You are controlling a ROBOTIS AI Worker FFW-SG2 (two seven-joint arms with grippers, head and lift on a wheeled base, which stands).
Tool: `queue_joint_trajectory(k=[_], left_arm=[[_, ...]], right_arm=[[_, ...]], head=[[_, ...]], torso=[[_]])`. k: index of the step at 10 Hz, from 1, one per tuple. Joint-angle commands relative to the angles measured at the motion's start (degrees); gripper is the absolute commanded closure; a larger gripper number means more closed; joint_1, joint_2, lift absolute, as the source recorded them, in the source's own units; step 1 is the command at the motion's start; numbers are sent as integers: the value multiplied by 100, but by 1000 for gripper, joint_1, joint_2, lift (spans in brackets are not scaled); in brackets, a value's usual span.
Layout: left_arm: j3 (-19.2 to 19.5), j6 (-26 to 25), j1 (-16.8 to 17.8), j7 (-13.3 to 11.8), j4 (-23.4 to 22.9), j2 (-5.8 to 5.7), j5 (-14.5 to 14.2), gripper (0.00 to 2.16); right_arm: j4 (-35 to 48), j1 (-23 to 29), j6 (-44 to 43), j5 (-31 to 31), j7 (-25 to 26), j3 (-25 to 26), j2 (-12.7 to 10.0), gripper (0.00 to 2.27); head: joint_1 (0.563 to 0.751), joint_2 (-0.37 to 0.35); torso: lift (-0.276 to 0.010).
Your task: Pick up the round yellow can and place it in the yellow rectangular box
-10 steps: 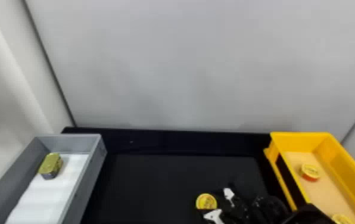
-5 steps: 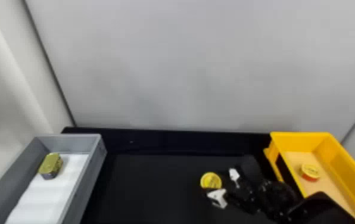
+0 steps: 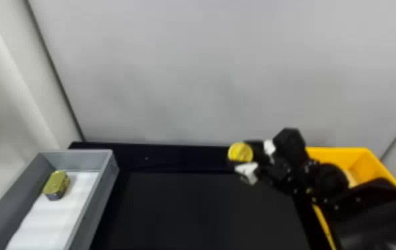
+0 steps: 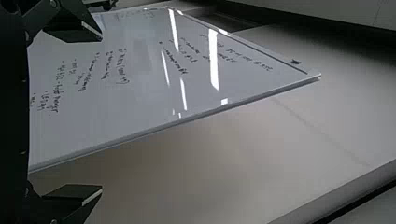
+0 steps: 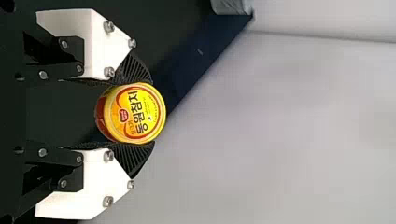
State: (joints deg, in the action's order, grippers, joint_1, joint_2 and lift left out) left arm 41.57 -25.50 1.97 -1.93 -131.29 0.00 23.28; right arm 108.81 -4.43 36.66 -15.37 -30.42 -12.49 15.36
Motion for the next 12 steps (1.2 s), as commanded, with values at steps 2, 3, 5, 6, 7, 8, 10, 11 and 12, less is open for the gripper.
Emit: queue_joint_trajectory(k=[2, 3, 5, 6, 7, 8, 10, 11, 12], left_arm=[[29, -158, 5, -26, -142, 15, 37, 130], [38, -202, 5, -70, -177, 15, 98, 130], [117, -229, 22, -141, -213, 15, 151, 130], [152, -229, 31, -158, -221, 15, 160, 130], [222, -229, 49, -211, -221, 15, 160, 130], [293, -229, 84, -273, -204, 15, 177, 130], [530, -220, 242, -580, -28, 15, 89, 130], [688, -237, 365, -844, 139, 15, -7, 130], [900, -229, 514, -1213, 420, 15, -130, 130]], right_arm=[[615, -357, 89, -327, 211, 458, 2, 713], [765, -357, 116, -485, 272, 678, 2, 713], [1011, -339, 186, -775, 352, 1056, 20, 713], [1107, -304, 230, -907, 396, 1241, 11, 713], [1143, -269, 256, -1048, 413, 1434, 20, 713], [1143, -199, 283, -1145, 422, 1627, 20, 713], [1187, -5, 344, -1338, 431, 2049, 11, 713], [1222, 74, 388, -1400, 448, 2225, 11, 713], [1222, 170, 406, -1435, 492, 2383, -6, 713]], head=[[629, 12], [629, 12], [629, 12], [629, 12], [629, 12], [629, 12], [629, 12], [629, 12], [629, 12]], torso=[[-55], [-55], [-55], [-55], [-55], [-55], [-55], [-55], [-55]])
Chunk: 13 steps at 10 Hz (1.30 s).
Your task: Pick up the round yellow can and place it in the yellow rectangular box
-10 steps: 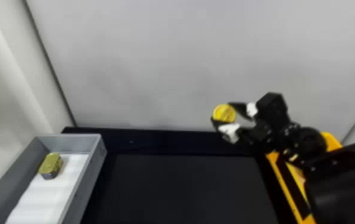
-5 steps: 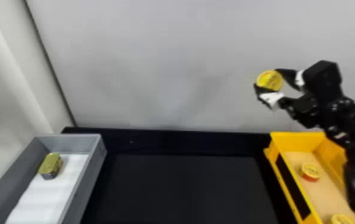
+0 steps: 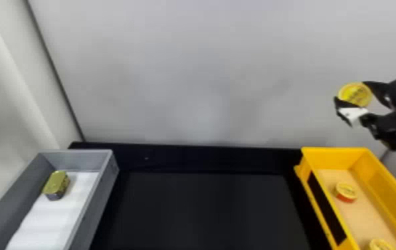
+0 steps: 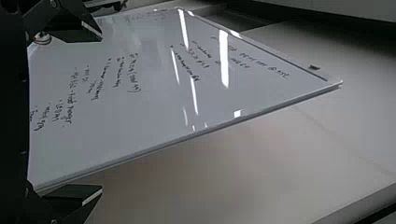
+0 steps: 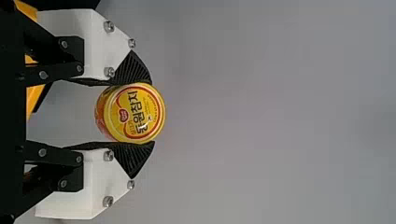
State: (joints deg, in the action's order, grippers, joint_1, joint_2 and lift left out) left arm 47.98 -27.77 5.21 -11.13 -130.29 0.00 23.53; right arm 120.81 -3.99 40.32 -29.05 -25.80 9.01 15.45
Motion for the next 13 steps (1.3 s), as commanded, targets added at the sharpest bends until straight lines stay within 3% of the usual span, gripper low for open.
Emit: queue_joint_trajectory(k=[1, 7, 13], left_arm=[[390, -11, 279, -452, 645, 15, -305, 130], [74, -37, 323, -443, 962, -97, -287, 130], [-58, -28, 341, -452, 953, -62, -270, 130]], right_arm=[[-31, 250, 40, -67, 65, 408, -15, 713], [-611, 707, 216, -67, 197, 822, -77, 714], [-1789, 760, 57, -50, 320, 1094, -305, 714]], head=[[629, 12], [629, 12], [629, 12]], torso=[[-55], [-55], [-55]])
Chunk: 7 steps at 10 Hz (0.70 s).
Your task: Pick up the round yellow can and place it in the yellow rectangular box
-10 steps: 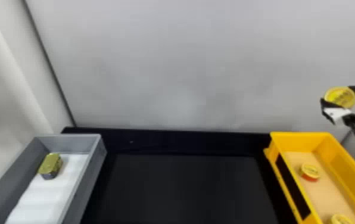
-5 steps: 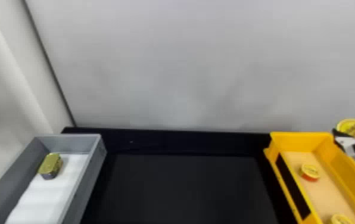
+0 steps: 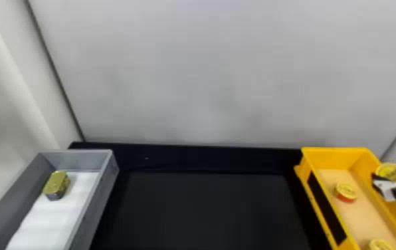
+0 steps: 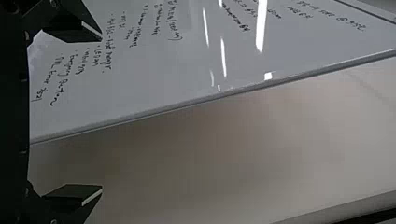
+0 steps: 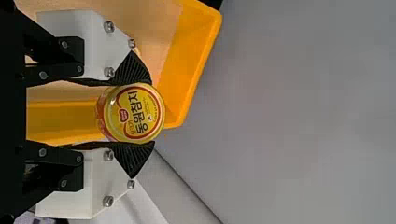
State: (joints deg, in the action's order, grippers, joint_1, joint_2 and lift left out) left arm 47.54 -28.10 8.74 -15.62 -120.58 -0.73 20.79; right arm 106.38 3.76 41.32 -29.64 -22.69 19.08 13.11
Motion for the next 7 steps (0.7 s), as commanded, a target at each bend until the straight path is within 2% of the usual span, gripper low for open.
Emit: queue_joint_trajectory(k=[1, 4, 7], left_arm=[[-40, 5, -12, -3, -27, 21, 22, 130], [-40, 14, -12, -3, -53, 56, 75, 130], [-23, 14, -21, -20, -62, 73, 119, 130]], right_arm=[[-574, -33, -51, 79, 35, 87, -81, 714], [-1260, -25, -51, 396, 141, 25, -81, 714], [-1357, -33, -7, 475, 185, -71, -72, 710]], head=[[629, 12], [629, 12], [629, 12]], torso=[[-55], [-55], [-55]])
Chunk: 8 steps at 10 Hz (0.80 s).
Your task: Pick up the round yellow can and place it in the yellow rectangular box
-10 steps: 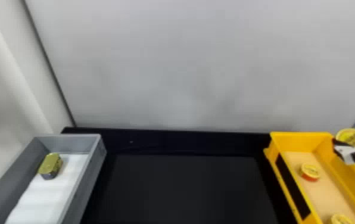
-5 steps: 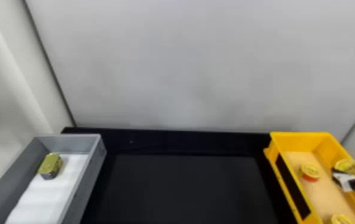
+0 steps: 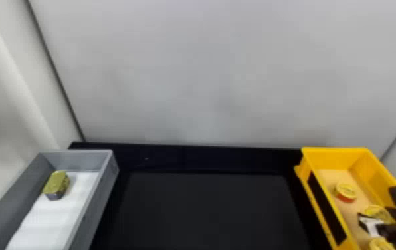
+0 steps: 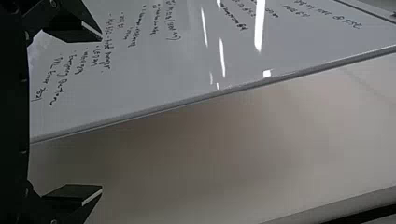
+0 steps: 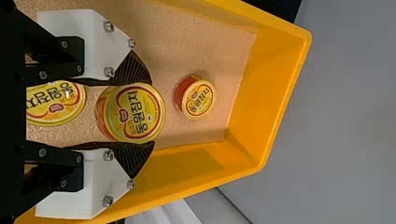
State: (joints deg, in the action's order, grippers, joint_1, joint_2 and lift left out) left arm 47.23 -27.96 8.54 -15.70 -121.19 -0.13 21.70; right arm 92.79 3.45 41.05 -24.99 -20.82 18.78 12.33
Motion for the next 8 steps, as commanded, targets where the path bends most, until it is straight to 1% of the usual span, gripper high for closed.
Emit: queue_joint_trajectory(k=[1, 3, 4, 8], left_arm=[[26, 0, -10, -12, -1, 28, 36, 130], [34, -18, -10, -39, -1, 28, 54, 130], [34, -18, -19, -39, -1, 28, 63, 130], [52, -18, -27, -65, -1, 28, 63, 130]], right_arm=[[46, -10, 54, 11, -2, -41, 24, 585], [152, -10, 80, 11, 24, -32, 41, 156], [178, -10, 89, 11, 15, -32, 59, 82], [336, -10, 63, 2, 59, -32, 59, 70]], head=[[629, 12], [629, 12], [629, 12], [629, 12]], torso=[[-55], [-55], [-55], [-55]])
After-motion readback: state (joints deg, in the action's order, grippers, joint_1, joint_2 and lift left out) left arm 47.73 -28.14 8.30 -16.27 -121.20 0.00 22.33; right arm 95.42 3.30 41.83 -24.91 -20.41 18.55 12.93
